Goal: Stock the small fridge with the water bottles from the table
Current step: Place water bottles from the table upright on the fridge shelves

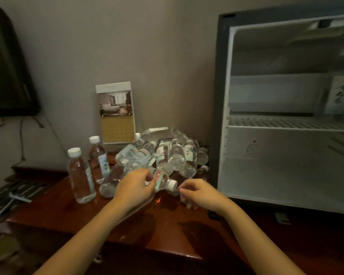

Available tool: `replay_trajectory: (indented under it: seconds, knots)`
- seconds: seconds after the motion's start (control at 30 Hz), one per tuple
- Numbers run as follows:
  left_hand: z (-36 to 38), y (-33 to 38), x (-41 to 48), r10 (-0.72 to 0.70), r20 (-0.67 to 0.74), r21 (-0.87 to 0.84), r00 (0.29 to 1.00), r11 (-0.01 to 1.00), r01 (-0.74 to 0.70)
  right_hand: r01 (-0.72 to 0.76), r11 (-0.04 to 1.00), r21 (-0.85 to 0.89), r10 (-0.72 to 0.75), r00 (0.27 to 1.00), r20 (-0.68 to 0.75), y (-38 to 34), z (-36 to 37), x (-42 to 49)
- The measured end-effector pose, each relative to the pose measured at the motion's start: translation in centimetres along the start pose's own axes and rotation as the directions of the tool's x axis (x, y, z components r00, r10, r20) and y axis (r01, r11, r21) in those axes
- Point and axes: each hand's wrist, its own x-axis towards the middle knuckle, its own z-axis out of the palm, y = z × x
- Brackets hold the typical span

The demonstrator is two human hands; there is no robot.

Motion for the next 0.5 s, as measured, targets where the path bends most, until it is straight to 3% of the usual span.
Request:
replay_trajectory:
  seconds: [0.1, 0.2, 0.33, 0.5]
  knots:
    - [-0.6, -2.9, -1.4, -0.165, 0.193, 0.208, 0.967, 0.970, 0.124, -0.049, 0.997, -0.064, 0.055, 0.993, 0.104, -0.4, 3.0, 0.8]
    - [0.3, -5.2, -2.6, -0.296, 0.401, 0.262, 0.867, 0.944, 0.201, -0.114, 0.993, 0.015, 0.110, 0.984, 0.140, -0.8, 6.1, 1.9]
    - [0.4, -6.3, -3.2, -0.305, 0.433, 0.134, 0.848, 0.952, 0.274, -0.190, 0.954, 0.230, 0.176, 0.981, 0.081, -1.4, 9.7, 3.4]
    - [0.0, -6.4, -4.0, -0.308, 0.615, -0.118, 0.726, 0.874, 0.471, -0.237, 0.892, 0.384, 0.270, 0.962, -0.034, -1.9, 11.2, 4.2]
